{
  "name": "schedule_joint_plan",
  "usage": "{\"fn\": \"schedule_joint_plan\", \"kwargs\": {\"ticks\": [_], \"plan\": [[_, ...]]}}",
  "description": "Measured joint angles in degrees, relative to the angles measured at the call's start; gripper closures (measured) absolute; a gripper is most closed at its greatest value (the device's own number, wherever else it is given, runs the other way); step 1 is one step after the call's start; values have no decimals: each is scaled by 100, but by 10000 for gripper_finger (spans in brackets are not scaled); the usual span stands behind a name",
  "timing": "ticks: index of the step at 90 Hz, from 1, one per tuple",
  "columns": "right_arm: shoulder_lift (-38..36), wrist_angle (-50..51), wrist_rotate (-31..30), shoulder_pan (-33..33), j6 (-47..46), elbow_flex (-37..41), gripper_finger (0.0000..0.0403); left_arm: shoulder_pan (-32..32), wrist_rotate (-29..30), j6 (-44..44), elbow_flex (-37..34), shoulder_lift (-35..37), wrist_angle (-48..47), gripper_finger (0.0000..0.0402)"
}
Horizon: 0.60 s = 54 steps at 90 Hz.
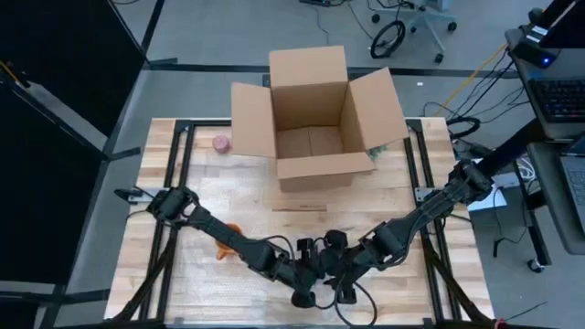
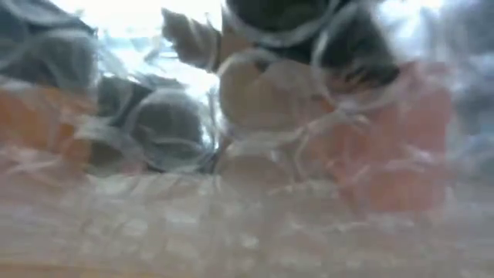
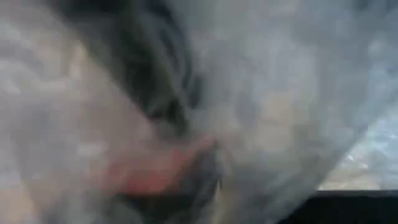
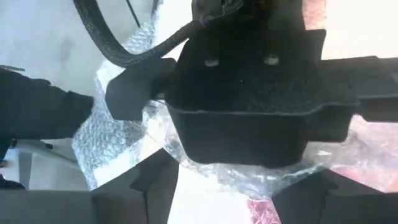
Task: Wrap mug
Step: Wrap the pink cup with the bubble wrap
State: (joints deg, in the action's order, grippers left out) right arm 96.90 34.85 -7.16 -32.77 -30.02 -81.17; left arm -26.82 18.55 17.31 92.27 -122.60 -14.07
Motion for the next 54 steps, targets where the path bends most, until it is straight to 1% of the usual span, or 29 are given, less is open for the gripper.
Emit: {"fn": "schedule_joint_plan", "kwargs": {"ticks": [16, 30, 54], "plan": [[0, 105, 8, 70, -168, -2, 197, 10, 0, 27, 0, 3, -22, 402], [-74, 160, 391, 127, -308, -9, 194, 6, -2, 25, 0, 3, -25, 402], [-129, 703, 364, 127, -422, -15, 164, 12, -2, 17, 2, 3, -38, 402]]}}
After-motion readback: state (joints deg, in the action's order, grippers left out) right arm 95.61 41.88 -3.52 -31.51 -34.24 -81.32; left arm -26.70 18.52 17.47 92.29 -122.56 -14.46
